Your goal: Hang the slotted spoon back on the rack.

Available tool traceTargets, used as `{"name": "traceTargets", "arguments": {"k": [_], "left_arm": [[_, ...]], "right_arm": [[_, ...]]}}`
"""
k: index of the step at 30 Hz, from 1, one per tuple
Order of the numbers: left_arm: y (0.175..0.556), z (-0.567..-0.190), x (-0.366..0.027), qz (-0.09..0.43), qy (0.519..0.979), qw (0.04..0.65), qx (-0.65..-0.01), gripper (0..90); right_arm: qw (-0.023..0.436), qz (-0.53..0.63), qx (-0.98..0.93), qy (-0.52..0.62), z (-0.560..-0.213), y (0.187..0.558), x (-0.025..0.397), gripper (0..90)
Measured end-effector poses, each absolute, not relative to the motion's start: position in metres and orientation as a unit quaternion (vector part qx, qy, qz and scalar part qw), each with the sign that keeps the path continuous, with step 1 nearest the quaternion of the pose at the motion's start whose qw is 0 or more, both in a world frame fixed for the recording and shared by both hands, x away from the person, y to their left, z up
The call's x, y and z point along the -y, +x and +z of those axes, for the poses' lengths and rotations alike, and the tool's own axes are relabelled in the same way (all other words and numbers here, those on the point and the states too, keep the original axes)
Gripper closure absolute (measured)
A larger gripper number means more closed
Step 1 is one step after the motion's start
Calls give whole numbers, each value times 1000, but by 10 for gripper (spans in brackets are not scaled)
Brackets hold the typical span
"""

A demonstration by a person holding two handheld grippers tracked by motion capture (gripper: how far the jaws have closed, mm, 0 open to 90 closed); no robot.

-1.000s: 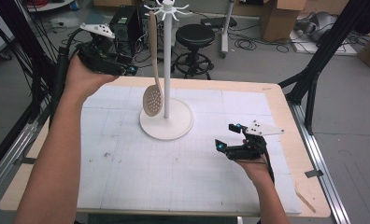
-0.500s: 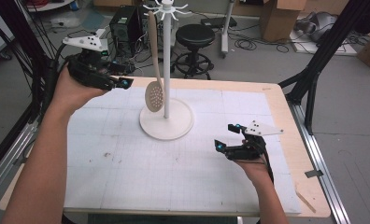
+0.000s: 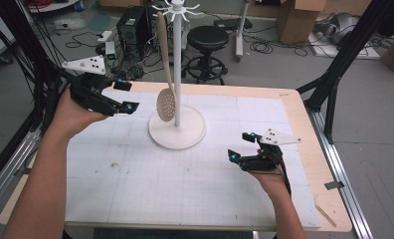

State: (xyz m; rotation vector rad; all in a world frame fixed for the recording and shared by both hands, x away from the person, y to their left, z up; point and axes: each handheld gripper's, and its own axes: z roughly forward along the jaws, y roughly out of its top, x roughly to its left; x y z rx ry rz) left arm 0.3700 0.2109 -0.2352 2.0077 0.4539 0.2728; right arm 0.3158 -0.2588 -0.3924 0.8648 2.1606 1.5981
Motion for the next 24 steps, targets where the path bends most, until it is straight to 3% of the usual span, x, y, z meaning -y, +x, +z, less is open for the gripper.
{"name": "traceTargets", "arguments": {"k": [2,24], "left_arm": [[368,-242,-212,108,833,511,-182,178],[334,-315,-243,75,802,567,-174,104]], "right_arm": [[158,558,-756,303,-393,316,258,124],[157,567,-748,306,-392,316,264,124]]}}
